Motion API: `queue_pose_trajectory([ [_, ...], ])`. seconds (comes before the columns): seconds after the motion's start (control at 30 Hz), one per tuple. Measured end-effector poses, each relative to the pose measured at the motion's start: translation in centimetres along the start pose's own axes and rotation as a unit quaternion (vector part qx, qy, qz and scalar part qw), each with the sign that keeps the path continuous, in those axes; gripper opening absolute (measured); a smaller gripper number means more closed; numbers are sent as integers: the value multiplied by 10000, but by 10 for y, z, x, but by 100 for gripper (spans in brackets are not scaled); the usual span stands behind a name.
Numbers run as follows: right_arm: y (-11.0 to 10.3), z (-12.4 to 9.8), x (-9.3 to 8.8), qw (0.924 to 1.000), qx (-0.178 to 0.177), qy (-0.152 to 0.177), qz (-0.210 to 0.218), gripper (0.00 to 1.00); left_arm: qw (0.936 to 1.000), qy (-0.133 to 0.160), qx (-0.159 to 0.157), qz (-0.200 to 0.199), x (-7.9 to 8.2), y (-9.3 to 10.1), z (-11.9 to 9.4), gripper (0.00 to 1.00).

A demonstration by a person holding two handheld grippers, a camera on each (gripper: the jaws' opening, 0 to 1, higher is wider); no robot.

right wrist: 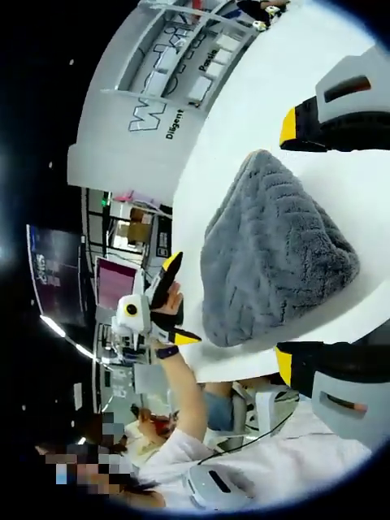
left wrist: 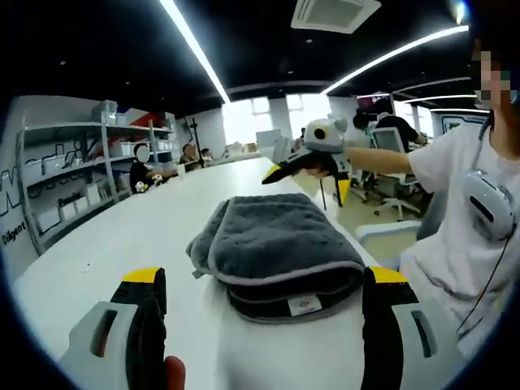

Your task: Fold the towel on the table until its edges align and the towel forms a compact rectangular stack.

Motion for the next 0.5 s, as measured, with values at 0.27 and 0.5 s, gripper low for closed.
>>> queue_pose_trajectory([
  [0.27,-9,5,5,9999,85,-97,19,99,9992,-384,-56,68,-12,4,5,99],
  [0.5,-22,18,19,9997,239,-9,27,99,9982,-597,8,57,-19,0,4,99],
])
Point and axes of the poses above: the point that each gripper's makers call its tool centre point, and the gripper's own axes: z roughly forward along the fingers, y roughly to its right, x roughly out of its top, the point moved 4 cm from there along -z, roughly backward along the fingers, and after that the axes turned 10 degrees about z, right-handed, at the moved point
